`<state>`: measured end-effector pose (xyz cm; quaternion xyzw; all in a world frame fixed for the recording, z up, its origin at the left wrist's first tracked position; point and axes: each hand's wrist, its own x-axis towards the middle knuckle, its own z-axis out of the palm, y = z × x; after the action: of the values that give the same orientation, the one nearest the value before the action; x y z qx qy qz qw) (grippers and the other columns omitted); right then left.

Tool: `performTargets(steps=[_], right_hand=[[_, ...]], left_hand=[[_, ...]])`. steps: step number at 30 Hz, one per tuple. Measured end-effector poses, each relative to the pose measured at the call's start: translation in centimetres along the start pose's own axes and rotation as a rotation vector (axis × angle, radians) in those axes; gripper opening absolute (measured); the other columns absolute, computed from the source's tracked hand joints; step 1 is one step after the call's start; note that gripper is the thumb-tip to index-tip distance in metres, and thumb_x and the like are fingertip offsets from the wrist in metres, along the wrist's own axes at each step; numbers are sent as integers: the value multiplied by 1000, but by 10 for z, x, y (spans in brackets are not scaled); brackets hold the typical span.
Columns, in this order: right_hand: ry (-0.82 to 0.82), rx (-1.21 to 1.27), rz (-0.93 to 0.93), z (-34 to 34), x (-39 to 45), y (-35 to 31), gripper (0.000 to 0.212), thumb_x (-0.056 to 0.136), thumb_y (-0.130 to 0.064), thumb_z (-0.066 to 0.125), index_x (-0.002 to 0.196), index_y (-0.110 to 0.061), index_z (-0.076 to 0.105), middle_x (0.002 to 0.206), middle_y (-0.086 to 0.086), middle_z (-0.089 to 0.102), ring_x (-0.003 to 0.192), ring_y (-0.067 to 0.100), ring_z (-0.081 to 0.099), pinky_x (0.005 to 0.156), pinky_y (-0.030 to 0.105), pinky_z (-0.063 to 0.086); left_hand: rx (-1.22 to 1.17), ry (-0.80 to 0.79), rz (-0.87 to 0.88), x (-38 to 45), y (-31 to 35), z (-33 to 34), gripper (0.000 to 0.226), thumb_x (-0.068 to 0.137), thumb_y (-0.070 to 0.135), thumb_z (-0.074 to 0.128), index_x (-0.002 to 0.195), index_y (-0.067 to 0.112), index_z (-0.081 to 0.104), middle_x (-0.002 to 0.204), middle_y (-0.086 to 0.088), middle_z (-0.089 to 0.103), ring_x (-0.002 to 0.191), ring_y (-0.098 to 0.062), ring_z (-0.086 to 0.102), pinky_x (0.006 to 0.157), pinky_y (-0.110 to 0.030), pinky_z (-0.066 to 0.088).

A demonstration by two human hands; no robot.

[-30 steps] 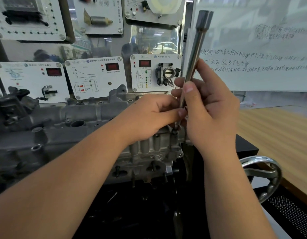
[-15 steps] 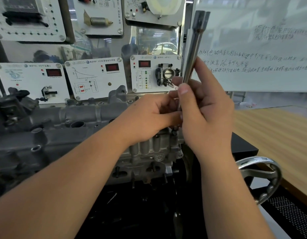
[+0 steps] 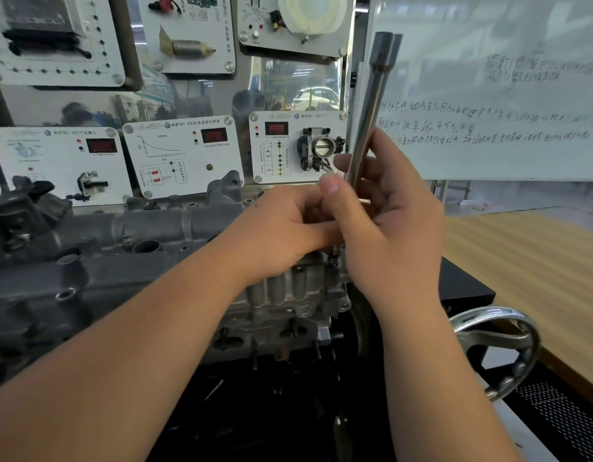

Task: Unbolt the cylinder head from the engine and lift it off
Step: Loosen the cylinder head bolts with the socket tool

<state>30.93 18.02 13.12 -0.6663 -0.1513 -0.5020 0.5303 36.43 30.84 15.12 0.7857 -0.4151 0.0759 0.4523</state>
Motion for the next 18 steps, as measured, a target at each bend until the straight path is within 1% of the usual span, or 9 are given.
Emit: performTargets(steps=[3, 5, 7, 8, 9, 11, 13, 15, 18], right_hand=[[80, 0, 2, 2, -2, 3, 39, 94, -23, 65, 132, -14, 65, 108, -2, 73, 100, 12, 70, 88, 42, 58], [78, -5, -13, 3, -3, 4, 36, 96, -21, 60, 131, -12, 66, 105, -2, 74, 98, 11, 70, 87, 41, 58], [46, 21, -14, 2, -3, 3, 42, 99, -20, 55, 141, -16, 56, 108, -6, 75, 103, 9, 70, 88, 40, 59], [25, 46, -4, 2, -3, 3, 48, 100, -20, 53, 147, -19, 48, 110, -6, 75, 105, 10, 70, 89, 43, 59], [6, 72, 4, 1, -2, 4, 52, 100, -21, 52, 151, -20, 42, 113, -7, 75, 108, 12, 70, 90, 46, 58], [-5, 78, 4, 1, -2, 4, 51, 100, -26, 53, 150, -20, 45, 114, -7, 74, 109, 11, 69, 91, 47, 58], [14, 62, 1, 3, -2, 2, 47, 96, -31, 61, 141, -16, 57, 113, -6, 73, 106, 12, 69, 91, 43, 58], [66, 41, -11, 5, -3, 2, 37, 93, -28, 69, 128, -17, 67, 103, -7, 72, 97, 9, 69, 87, 36, 57], [88, -29, -51, 4, -4, 3, 24, 95, -22, 64, 115, -12, 73, 89, -8, 69, 83, 3, 64, 77, 27, 54]], left_hand=[[-18, 15, 16, 0, 0, 2, 7, 89, 17, 75, 88, 20, 68, 78, 8, 74, 69, -6, 69, 66, -22, 57], [-38, 10, 7, -2, 3, 2, 11, 92, 15, 72, 89, 24, 68, 79, 13, 74, 73, -3, 70, 68, -18, 55], [-63, -13, -15, -2, 3, 1, 6, 97, 17, 67, 99, 19, 73, 93, 0, 78, 91, -22, 75, 86, -39, 60], [-66, -19, -31, -2, 4, 1, 11, 98, 20, 65, 102, 13, 74, 99, -12, 77, 98, -34, 72, 92, -52, 57], [-60, -20, -42, -3, 5, 1, 17, 99, 21, 65, 104, 8, 73, 101, -19, 75, 100, -42, 69, 92, -58, 54], [-29, -3, -43, -2, 5, 1, 21, 97, 23, 68, 105, 4, 72, 99, -19, 75, 98, -41, 69, 89, -57, 54], [20, 12, -25, -2, 5, 1, 17, 93, 24, 72, 103, 10, 72, 95, -10, 76, 92, -29, 72, 86, -52, 55], [46, 22, -14, -2, 4, 2, 16, 91, 23, 74, 105, 15, 72, 96, -6, 76, 92, -26, 72, 85, -51, 57], [-14, 26, -8, -3, 5, 1, 9, 94, 20, 71, 102, 21, 73, 97, -3, 77, 95, -25, 72, 88, -46, 57]])
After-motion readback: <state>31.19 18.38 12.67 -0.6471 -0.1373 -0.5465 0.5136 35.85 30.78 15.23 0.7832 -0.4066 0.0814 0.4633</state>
